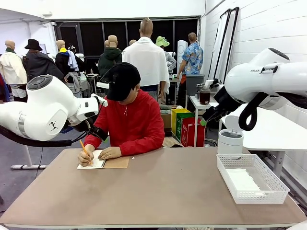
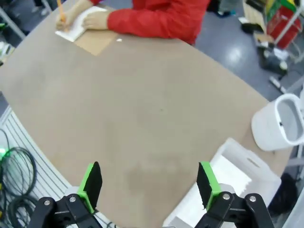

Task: Sort the paper based on its condition.
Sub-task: If a person hands you a paper, place it in the Organizing basket , and if it's crumpled, put it in the Trash can.

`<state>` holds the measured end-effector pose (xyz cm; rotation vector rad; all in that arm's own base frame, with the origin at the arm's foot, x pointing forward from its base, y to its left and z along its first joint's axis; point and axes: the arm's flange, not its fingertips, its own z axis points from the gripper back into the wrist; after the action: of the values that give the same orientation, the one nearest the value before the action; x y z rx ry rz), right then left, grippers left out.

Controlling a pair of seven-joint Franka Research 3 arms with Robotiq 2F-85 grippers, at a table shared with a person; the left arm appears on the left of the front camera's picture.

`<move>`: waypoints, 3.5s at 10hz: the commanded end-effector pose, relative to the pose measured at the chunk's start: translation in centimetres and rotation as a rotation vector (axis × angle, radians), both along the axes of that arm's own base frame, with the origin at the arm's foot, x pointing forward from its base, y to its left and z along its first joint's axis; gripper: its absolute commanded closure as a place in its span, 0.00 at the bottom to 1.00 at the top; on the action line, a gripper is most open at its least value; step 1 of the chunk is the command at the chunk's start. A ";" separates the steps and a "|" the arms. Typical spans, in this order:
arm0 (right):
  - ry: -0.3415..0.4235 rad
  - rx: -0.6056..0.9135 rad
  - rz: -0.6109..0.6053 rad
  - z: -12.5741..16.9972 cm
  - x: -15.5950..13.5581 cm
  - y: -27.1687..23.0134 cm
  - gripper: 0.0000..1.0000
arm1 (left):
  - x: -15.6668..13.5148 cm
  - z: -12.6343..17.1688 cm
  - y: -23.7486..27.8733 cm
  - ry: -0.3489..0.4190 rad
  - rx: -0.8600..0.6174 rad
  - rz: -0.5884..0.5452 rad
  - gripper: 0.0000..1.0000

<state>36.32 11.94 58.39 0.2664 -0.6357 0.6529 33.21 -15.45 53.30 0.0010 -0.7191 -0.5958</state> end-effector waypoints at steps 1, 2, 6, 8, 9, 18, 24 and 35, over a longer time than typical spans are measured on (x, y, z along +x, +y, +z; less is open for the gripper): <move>-0.037 -0.022 0.080 -1.9 -0.8 -0.2 0.00 | 0.0 0.0 0.0 0.000 0.003 0.001 0.00; -0.045 -0.029 0.101 -2.1 -1.3 0.2 0.00 | 0.0 0.0 0.0 0.000 0.003 0.001 0.00; -0.049 -0.017 0.160 -2.9 -2.3 1.1 0.00 | 0.0 0.0 0.0 0.000 0.003 0.001 0.00; -0.045 0.020 0.154 -2.7 -2.3 1.0 0.00 | 0.0 0.0 0.0 0.000 0.003 0.001 0.00; -0.044 0.036 0.155 -2.6 -2.2 0.9 0.00 | 0.0 0.0 0.0 0.000 0.003 0.001 0.00; -0.025 0.014 0.137 -1.9 -2.0 0.8 0.00 | 0.0 0.0 0.0 0.000 0.003 0.001 0.00; -0.025 0.014 0.137 -1.9 -2.0 0.8 0.00 | 0.0 0.0 0.0 0.000 0.003 0.001 0.00; -0.025 0.014 0.137 -1.9 -2.0 0.8 0.00 | 0.0 0.0 0.0 0.000 0.003 0.001 0.00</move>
<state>34.33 12.74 56.56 0.3241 -0.6511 0.7809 33.21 -15.45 53.30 0.0010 -0.7191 -0.5958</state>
